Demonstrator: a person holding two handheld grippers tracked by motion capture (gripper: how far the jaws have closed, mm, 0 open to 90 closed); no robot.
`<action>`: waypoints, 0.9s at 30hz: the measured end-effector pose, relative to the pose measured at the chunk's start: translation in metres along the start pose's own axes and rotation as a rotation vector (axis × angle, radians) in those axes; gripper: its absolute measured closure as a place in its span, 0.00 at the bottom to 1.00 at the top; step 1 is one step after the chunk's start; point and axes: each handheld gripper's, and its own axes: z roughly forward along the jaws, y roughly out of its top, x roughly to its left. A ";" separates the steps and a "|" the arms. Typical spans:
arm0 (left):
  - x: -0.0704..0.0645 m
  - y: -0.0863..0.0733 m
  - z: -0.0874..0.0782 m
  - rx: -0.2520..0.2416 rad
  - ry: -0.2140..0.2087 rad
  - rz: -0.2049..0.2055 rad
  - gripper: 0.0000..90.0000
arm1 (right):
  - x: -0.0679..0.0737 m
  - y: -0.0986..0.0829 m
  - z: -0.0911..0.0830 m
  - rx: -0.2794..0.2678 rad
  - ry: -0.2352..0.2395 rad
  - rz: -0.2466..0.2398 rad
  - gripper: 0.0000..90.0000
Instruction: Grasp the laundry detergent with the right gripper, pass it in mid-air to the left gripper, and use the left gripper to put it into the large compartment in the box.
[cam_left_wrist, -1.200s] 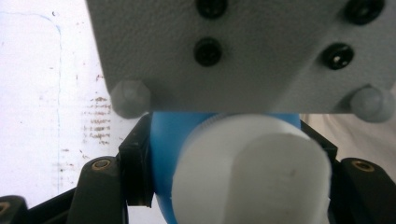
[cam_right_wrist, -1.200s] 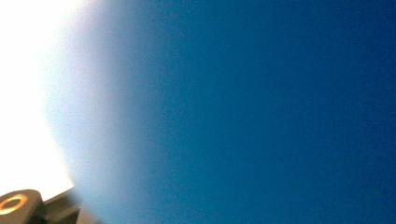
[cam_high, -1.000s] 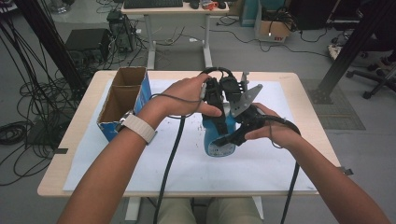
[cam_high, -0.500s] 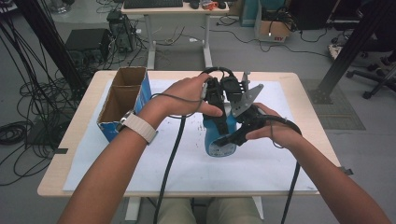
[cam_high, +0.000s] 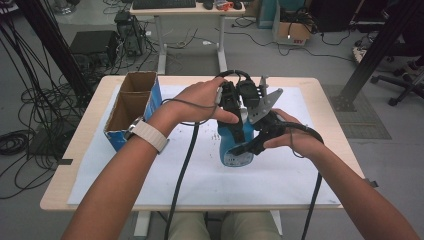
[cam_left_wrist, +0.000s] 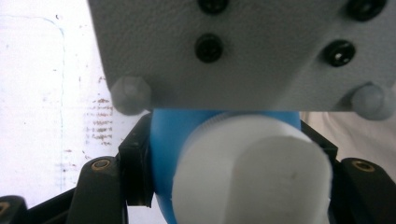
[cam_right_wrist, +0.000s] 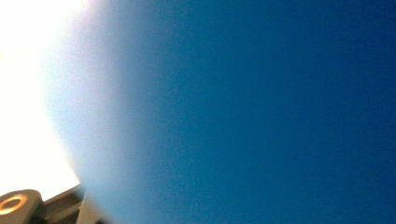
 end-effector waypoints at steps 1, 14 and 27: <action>-0.001 0.000 0.000 -0.001 -0.002 -0.017 0.42 | 0.000 0.000 0.000 -0.002 -0.002 0.000 0.48; -0.003 0.000 -0.004 0.006 0.012 -0.017 0.42 | 0.001 0.003 0.000 -0.010 0.001 0.001 0.48; -0.004 0.001 -0.008 0.027 0.020 -0.017 0.42 | 0.001 0.005 -0.001 -0.005 0.001 -0.003 0.48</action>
